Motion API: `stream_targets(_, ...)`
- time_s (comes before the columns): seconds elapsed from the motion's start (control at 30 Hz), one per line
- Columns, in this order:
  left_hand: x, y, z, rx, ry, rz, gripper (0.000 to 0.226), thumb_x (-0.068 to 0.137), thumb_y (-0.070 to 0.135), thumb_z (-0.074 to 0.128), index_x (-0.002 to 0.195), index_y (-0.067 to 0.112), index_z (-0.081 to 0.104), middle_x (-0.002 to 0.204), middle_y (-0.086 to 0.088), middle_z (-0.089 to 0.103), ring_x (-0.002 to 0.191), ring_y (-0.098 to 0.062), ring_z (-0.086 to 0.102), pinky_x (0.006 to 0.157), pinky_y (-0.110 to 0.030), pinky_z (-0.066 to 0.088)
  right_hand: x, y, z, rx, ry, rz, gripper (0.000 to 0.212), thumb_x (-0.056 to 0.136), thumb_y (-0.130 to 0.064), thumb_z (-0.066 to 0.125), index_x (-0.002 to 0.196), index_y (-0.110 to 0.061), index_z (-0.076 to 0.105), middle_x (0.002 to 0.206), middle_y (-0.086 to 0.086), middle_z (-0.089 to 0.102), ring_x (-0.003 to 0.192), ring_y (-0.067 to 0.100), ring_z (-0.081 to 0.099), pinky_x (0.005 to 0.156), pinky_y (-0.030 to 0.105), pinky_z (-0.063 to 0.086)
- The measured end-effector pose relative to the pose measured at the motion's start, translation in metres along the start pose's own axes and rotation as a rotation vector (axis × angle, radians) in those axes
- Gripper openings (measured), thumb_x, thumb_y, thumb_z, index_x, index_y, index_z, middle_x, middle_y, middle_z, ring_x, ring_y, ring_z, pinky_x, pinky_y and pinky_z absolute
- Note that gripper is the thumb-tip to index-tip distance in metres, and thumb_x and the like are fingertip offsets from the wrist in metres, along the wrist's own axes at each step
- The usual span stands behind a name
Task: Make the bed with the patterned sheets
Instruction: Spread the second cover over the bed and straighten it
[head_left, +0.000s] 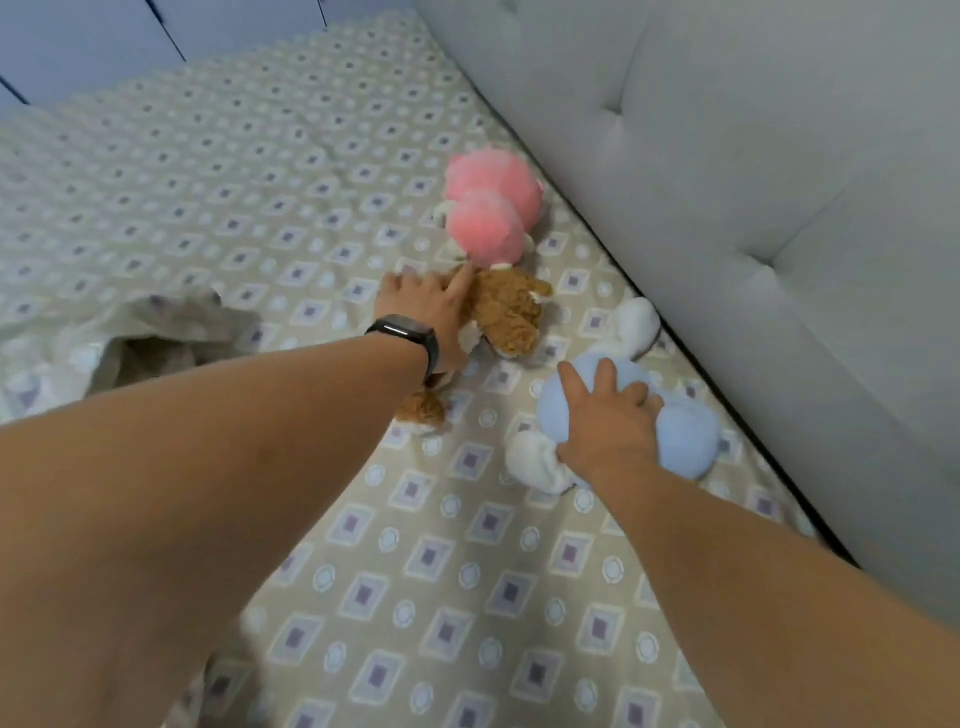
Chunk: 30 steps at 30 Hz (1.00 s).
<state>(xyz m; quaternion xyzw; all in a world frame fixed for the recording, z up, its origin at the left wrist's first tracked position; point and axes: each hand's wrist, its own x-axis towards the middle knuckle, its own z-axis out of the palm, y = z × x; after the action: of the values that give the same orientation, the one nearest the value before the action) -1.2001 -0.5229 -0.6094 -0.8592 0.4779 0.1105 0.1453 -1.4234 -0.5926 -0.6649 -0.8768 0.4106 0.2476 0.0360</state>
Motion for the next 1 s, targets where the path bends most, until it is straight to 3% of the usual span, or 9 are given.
stream_targets(0.07,-0.002,-0.004,0.014,-0.168,-0.103,-0.102,0.092,0.070,0.080,0.056,0.141,0.027,0.033,0.119,-0.009,0.056,0.101,-0.036,0.059,0.087,-0.047,0.053,0.005,0.002,0.007,-0.022,0.044,-0.019,0.101,0.088,-0.056,0.064,0.159,-0.038,-0.007,0.161,0.017,0.007,0.131,0.052,0.036,0.114,0.058,0.028)
stream_targets(0.13,-0.014,-0.001,0.028,-0.143,-0.073,-0.113,0.085,0.068,0.087,0.046,0.126,0.024,0.040,0.103,-0.008,0.056,0.087,-0.034,0.060,0.079,-0.044,0.054,0.009,0.005,0.013,-0.048,0.077,-0.033,0.097,0.090,-0.053,0.062,0.159,-0.038,-0.004,0.159,0.017,0.013,0.126,0.048,0.042,0.112,0.054,0.032)
stream_targets(0.27,-0.027,0.005,0.019,-0.085,-0.128,-0.084,0.061,0.075,0.058,0.064,0.118,0.019,0.043,0.089,-0.006,0.057,0.075,-0.030,0.058,0.071,-0.041,0.055,0.013,0.003,0.010,-0.071,0.065,-0.029,0.092,0.090,-0.053,0.062,0.158,-0.038,0.002,0.152,0.016,0.020,0.121,0.045,0.046,0.108,0.052,0.037)
stream_targets(0.37,-0.050,0.004,0.004,-0.210,-0.287,-0.101,0.076,0.074,0.052,0.074,0.135,0.020,0.041,0.100,-0.004,0.060,0.083,-0.028,0.060,0.068,-0.039,0.054,-0.003,0.005,0.001,-0.029,0.105,-0.047,0.082,0.089,-0.053,0.064,0.156,-0.038,0.018,0.145,0.013,0.029,0.112,0.040,0.051,0.097,0.044,0.042)
stream_targets(0.43,-0.081,0.006,0.008,-0.393,-0.462,-0.105,0.099,0.074,0.059,0.077,0.152,0.023,0.028,0.126,-0.007,0.058,0.107,-0.032,0.059,0.082,-0.044,0.056,-0.021,0.015,-0.012,0.086,0.089,-0.055,0.076,0.089,-0.051,0.065,0.153,-0.037,0.027,0.141,0.012,0.032,0.107,0.038,0.054,0.084,0.040,0.041)
stream_targets(0.53,-0.156,0.011,0.009,-0.616,-0.547,-0.166,0.095,0.073,0.063,0.076,0.149,0.023,0.034,0.130,-0.006,0.058,0.107,-0.029,0.060,0.087,-0.044,0.057,-0.068,0.022,-0.042,0.347,-0.128,-0.039,0.078,0.088,-0.056,0.065,0.153,-0.045,0.024,0.144,0.008,0.031,0.113,0.039,0.056,0.083,0.040,0.046)
stream_targets(0.63,-0.237,0.017,0.010,-0.857,-0.378,-0.367,0.085,0.072,0.064,0.072,0.140,0.025,0.038,0.105,-0.001,0.062,0.087,-0.024,0.062,0.073,-0.040,0.058,-0.138,0.014,-0.053,0.678,-0.100,0.036,0.079,0.085,-0.056,0.071,0.151,-0.047,0.028,0.149,0.007,0.029,0.119,0.039,0.054,0.087,0.044,0.051)
stream_targets(0.77,-0.308,-0.001,-0.014,-1.050,-0.122,-0.453,0.079,0.069,0.063,0.074,0.134,0.032,0.042,0.116,0.004,0.064,0.097,-0.020,0.062,0.082,-0.041,0.056,-0.197,-0.025,-0.083,0.959,-0.084,-0.024,0.084,0.081,-0.050,0.079,0.151,-0.040,0.033,0.147,0.006,0.032,0.124,0.033,0.050,0.088,0.035,0.043)
stream_targets(1.0,-0.428,-0.128,-0.049,-1.052,0.350,-0.629,0.088,0.069,0.058,0.075,0.145,0.036,0.038,0.131,0.003,0.051,0.111,-0.020,0.057,0.085,-0.045,0.055,-0.283,-0.165,-0.174,1.160,-0.083,-0.293,0.085,0.081,-0.053,0.078,0.151,-0.039,0.033,0.147,-0.001,0.036,0.127,0.021,0.048,0.089,0.032,0.039)
